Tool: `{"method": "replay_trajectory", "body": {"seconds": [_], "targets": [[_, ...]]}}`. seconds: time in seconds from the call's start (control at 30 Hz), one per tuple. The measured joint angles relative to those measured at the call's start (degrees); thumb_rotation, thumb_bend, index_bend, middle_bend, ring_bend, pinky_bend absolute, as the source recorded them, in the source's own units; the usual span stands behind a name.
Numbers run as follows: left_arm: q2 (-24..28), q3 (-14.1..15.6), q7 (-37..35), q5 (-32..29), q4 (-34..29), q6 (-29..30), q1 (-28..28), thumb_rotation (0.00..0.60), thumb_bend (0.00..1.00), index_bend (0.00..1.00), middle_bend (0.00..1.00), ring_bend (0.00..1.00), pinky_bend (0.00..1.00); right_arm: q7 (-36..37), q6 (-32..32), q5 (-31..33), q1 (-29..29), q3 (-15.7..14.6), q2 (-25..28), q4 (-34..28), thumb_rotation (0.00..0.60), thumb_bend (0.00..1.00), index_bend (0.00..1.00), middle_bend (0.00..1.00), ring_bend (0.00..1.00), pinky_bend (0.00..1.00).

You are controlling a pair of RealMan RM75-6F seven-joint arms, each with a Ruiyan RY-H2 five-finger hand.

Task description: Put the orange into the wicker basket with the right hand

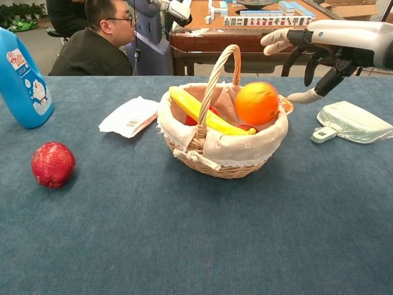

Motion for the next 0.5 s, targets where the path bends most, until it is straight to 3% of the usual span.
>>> {"method": "replay_trajectory", "body": {"seconds": [0.2, 0.5], "targets": [[0.08, 0.0, -0.16, -0.08, 0.07, 0.03, 0.13, 0.6, 0.17, 0.04, 0.0, 0.0, 0.08, -1.13, 1.62, -0.21, -0.78, -1.2, 1.12, -0.21, 0.6, 0.25, 0.01, 0.05, 0.17, 0.44], [-0.13, -0.33, -0.41, -0.64, 0.64, -0.6, -0.18, 0.6, 0.17, 0.04, 0.0, 0.0, 0.08, -3.93, 10.31, -4.22, -7.72, -6.53, 4.38, 0.0, 0.6, 0.25, 0.01, 0.11, 0.17, 0.44]]}}
